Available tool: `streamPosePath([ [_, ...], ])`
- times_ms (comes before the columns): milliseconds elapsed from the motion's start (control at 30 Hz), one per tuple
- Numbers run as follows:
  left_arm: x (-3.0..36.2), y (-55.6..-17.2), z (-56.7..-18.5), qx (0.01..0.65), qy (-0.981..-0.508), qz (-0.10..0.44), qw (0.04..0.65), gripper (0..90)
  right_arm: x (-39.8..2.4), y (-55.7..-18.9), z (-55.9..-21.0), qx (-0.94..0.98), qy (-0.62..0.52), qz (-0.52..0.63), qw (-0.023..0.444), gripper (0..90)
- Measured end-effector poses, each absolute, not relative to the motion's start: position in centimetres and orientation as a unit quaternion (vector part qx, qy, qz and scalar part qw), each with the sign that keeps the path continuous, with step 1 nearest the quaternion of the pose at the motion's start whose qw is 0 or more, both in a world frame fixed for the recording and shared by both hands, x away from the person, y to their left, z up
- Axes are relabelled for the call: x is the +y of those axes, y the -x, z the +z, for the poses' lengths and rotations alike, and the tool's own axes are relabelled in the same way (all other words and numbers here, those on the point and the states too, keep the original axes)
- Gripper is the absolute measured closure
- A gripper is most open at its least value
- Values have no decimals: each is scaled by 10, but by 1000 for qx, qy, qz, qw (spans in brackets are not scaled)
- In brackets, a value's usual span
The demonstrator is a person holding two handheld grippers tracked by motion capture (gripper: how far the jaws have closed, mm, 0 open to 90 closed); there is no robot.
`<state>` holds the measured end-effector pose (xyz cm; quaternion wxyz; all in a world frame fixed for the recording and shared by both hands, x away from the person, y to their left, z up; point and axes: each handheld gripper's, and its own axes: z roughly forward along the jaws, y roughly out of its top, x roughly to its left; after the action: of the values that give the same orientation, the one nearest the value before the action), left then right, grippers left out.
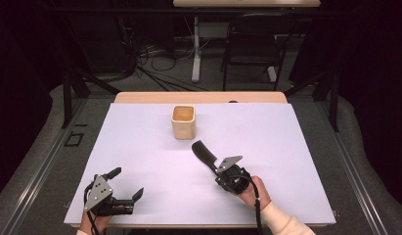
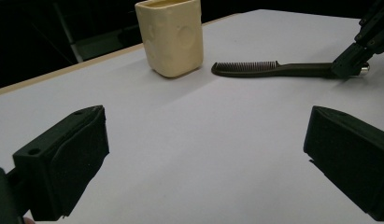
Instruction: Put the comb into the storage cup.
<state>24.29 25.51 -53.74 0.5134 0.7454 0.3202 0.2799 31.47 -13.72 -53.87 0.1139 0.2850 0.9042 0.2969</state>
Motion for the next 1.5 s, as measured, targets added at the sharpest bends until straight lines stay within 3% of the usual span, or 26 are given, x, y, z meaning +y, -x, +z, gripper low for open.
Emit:
streamPosePath([
  [1267,254,-243,-538,318,-749,278,511,2,-150,-324,-538,906,-294,278,123,898],
  [1367,254,-243,-538,318,-749,279,510,2,-148,-322,-535,908,-287,280,116,838],
  [1433,254,-243,-538,318,-749,279,510,2,-146,-319,-529,911,-276,286,109,734],
  [1500,254,-243,-538,319,-749,279,510,2,-145,-317,-526,912,-273,288,105,692],
])
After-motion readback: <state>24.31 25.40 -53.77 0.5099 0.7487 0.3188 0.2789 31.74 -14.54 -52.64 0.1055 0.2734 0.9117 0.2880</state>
